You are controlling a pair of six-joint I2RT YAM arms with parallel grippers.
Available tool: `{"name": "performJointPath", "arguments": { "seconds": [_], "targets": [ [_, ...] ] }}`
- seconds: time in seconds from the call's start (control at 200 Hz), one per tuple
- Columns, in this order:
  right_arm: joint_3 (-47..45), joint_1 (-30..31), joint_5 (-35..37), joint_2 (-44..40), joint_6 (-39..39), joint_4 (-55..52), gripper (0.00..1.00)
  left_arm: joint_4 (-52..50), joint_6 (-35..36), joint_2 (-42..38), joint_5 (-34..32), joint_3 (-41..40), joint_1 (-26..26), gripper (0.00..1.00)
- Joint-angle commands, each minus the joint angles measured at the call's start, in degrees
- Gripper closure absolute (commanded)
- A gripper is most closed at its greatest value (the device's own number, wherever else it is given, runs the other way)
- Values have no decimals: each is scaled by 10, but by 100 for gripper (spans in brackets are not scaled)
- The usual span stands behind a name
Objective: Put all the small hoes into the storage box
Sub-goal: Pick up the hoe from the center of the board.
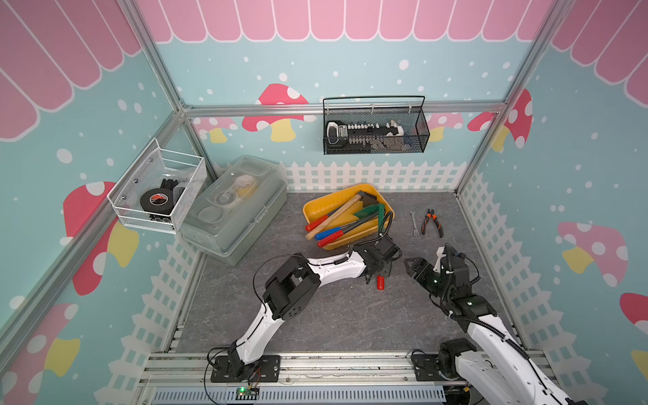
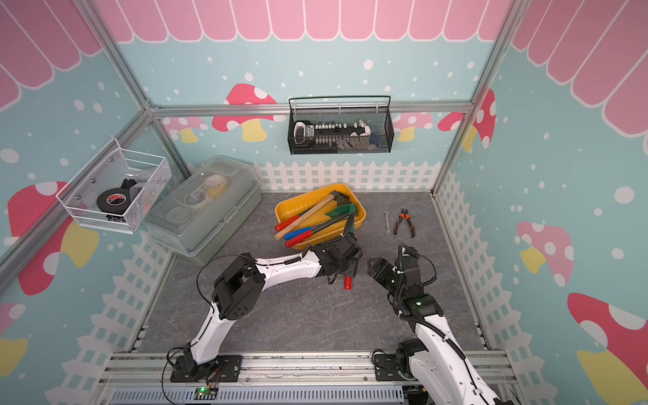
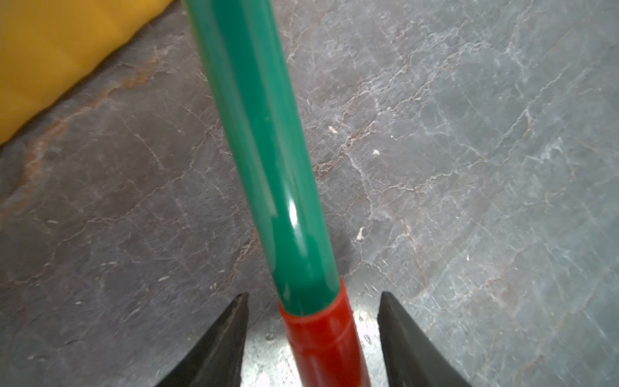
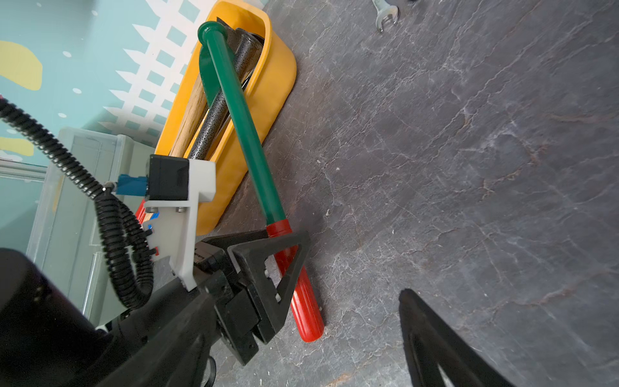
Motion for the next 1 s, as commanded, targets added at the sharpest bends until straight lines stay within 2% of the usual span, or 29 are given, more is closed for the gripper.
{"name": "performJointPath", "arguments": {
  "seconds": [0.0,0.365,0.555,0.796,0.921,0.996],
  "targets": [
    [-7,-4,-2,-5,-2,-11,15,12,-24,19,-22,23,-5,43],
    [-6,-9,-5,-3,-3,-12,15,12,-30,13,-38,27,-5,61],
    [-6,-12,-5,1,-4,-12,15,11,-30,-4,-43,16,-5,81],
    [-9,-14,-7,3,-3,-10,16,-3,-19,-40,-55,-2,-3,85],
    [-10,-14,-9,4,-2,-9,16,-21,-11,-65,-60,-10,-1,97],
    [-12,-14,-9,3,-2,-8,16,-34,-2,-77,-58,-10,2,99]
  ]
}}
